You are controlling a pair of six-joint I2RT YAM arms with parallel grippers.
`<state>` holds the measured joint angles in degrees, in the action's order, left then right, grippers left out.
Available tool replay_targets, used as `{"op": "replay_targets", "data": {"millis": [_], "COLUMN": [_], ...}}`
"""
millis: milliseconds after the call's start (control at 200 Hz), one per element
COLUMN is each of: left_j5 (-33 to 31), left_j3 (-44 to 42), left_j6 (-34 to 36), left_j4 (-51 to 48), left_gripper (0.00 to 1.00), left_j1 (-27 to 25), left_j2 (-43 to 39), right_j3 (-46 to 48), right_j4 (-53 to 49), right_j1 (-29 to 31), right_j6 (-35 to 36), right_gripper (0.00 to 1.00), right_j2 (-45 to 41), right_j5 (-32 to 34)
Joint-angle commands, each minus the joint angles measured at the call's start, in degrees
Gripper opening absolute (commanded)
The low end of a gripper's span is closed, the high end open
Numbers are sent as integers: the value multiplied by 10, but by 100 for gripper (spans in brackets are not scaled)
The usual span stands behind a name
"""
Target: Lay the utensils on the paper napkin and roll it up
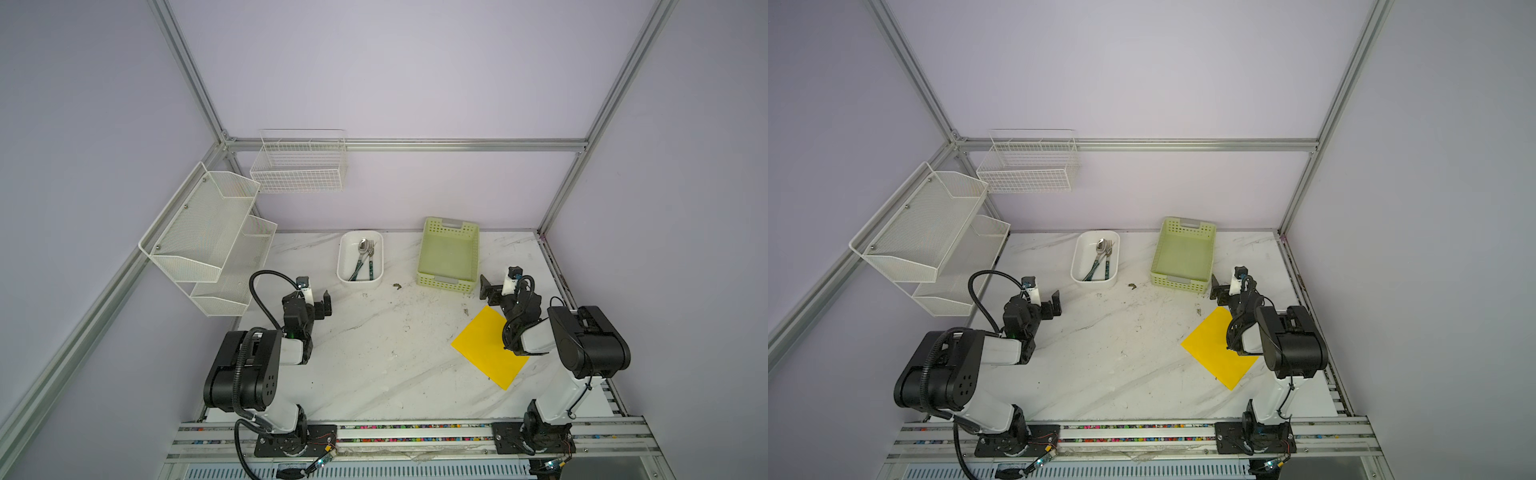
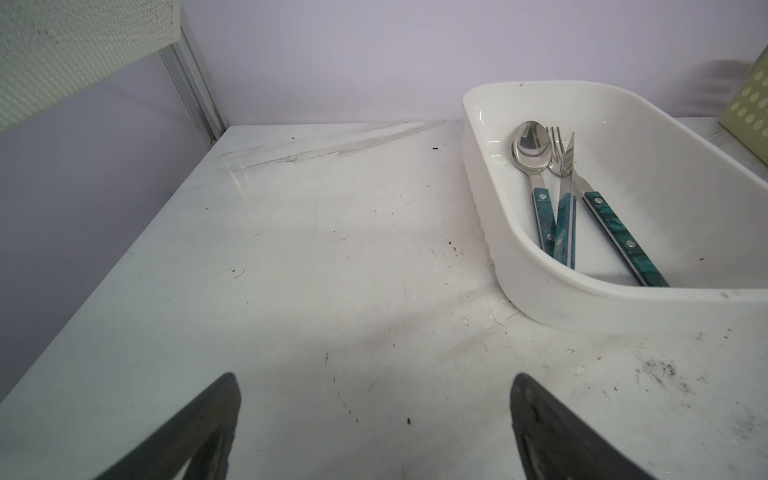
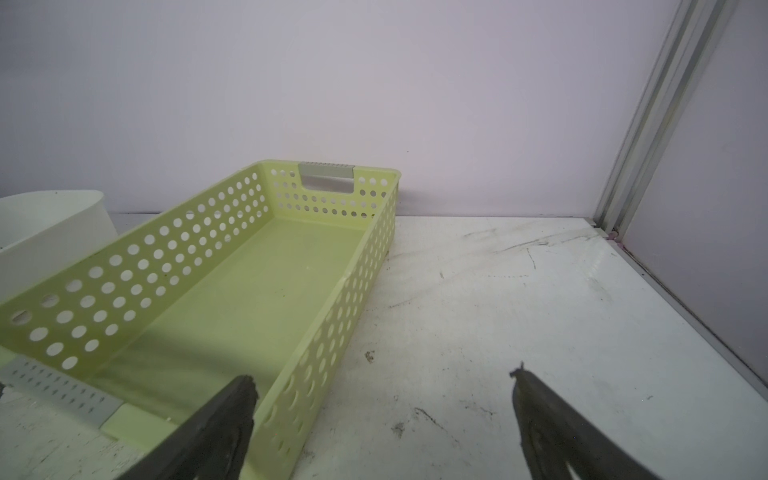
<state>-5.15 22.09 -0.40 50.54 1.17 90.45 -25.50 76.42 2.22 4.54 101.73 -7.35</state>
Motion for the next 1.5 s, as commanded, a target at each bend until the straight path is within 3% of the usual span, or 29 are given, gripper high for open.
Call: {"op": "replay_targets", "data": {"millis": [0, 235, 475, 735, 850, 1020, 1235, 1495], "left_j5": [-8, -64, -126, -7, 47, 97, 119, 123], "left_j3": [-1, 7, 61, 238, 332, 404, 444, 374], "left_j6": [-3, -18, -33, -100, -90, -61, -16, -34], "left_j4": [28, -12, -186, -484, -616, -716, -755, -682], "left_gripper": [100, 100, 100, 100, 100, 100, 100, 100], "left_j1": [5, 4, -22, -27, -26, -26, -26, -25], "left_j2": [-6, -40, -147, -169, -149, -134, -128, -152], "right_j3": [-3, -16, -88, -185, -214, -232, -245, -207], "right_j4": [12, -41, -269, -573, -689, -817, -943, -987], "right_j1": [-2, 1, 9, 17, 25, 53, 114, 153], "right_j6": [-1, -12, -32, -109, -141, -205, -267, -315], "right_gripper": [97, 97, 95, 88, 83, 74, 66, 66], "right_j2": [0, -42, -146, -227, -263, -284, -266, -247], "right_j5": [25, 58, 58, 20, -17, -50, -92, -133]}}
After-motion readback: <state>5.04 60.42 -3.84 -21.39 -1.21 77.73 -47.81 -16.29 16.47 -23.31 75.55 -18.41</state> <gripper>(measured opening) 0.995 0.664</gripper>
